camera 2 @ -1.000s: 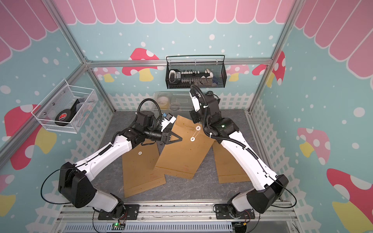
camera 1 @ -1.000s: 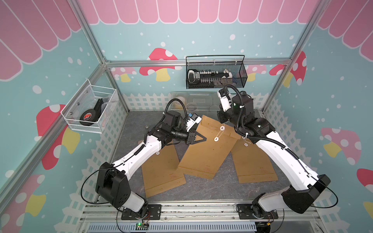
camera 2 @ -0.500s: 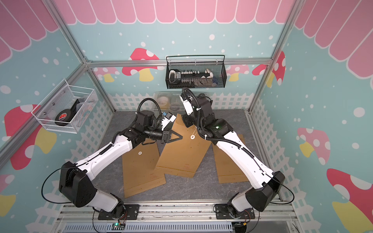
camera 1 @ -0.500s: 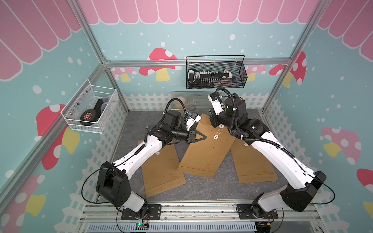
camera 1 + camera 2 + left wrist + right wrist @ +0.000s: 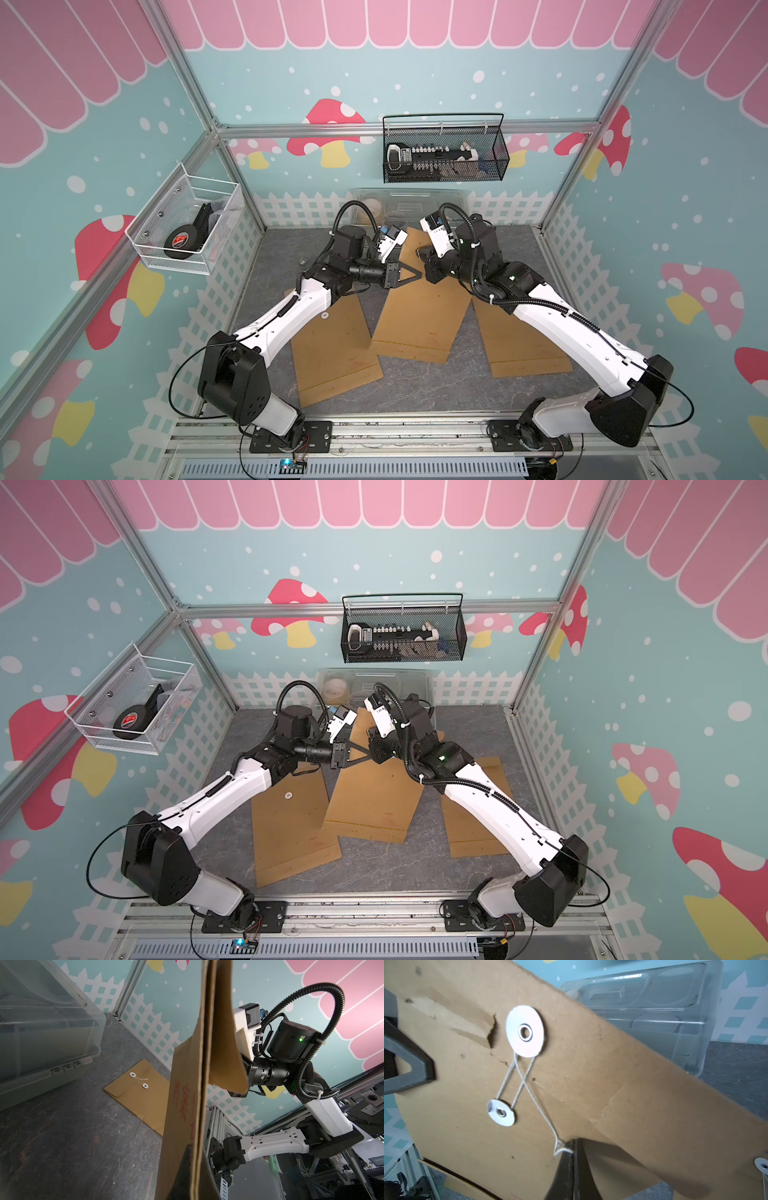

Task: Close the mouth of the file bag
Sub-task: Close the file bag.

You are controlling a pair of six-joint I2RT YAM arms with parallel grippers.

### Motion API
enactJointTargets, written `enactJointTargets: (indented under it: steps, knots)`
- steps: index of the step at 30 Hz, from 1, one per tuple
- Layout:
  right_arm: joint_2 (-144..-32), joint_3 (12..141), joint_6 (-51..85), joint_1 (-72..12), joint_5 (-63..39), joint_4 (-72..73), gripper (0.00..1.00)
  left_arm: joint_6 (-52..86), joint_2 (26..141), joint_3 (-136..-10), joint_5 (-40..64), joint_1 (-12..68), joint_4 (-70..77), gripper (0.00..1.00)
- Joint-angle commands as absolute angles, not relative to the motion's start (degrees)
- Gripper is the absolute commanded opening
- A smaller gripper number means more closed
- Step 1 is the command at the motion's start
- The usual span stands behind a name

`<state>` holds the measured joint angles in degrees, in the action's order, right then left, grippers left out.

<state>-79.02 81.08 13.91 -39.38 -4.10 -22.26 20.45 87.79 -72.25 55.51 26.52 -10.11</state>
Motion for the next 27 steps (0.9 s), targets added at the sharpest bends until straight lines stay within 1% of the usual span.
enactJointTargets:
  steps: [1,6,14,23,27]
  knots:
    - [-75.3,77.2,17.1,-39.5,-10.1,-19.2,0.0,20.9,86.6,-71.8,55.5,25.8,-7.7,0.0]
    - [-70.7,71.1,18.2,-38.8,-12.8,-18.2,0.0,20.9,86.0,-71.8,55.2,25.2,-7.6,0.0]
    - [-66.0,61.7,19.5,-37.1,-11.3,-16.7,0.0,21.2,84.7,-72.3,55.0,25.2,-7.4,0.0]
    - [-67.0,59.8,19.8,-32.8,-9.8,-14.7,0.0,21.0,83.4,-72.4,57.8,26.0,-7.2,0.0]
    - [-66.6,60.0,19.6,-32.5,-11.6,-13.3,0.0,21.0,83.8,-72.2,57.0,25.9,-7.2,0.0]
